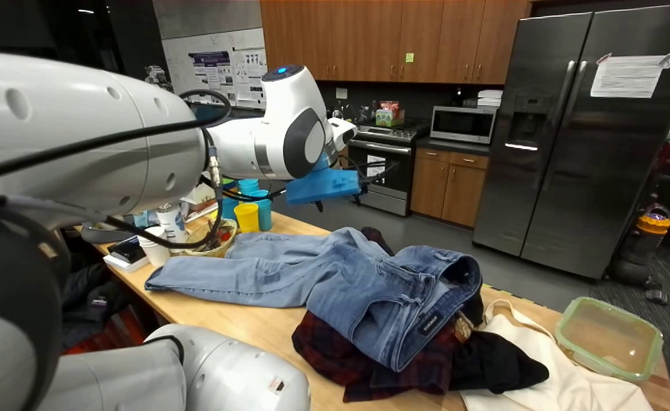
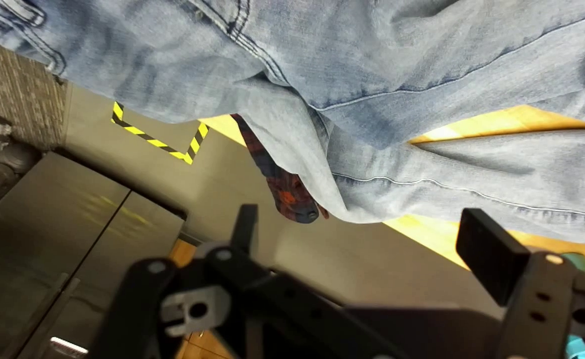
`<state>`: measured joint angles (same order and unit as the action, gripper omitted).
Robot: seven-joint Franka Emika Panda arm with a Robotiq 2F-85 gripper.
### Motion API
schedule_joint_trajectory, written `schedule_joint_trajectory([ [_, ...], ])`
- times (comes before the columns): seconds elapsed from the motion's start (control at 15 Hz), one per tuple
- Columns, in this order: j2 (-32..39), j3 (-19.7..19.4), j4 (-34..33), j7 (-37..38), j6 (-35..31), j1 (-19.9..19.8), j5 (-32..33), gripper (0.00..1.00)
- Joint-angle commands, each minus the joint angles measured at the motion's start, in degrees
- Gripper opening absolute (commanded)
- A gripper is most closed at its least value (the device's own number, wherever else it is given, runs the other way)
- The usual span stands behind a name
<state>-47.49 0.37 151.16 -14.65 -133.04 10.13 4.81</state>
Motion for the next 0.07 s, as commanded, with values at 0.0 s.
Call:
schedule_joint_trajectory([
  [0.0,0.03,0.08,-0.11,-0.06,0.12,-0.08,-0.09,1.0],
])
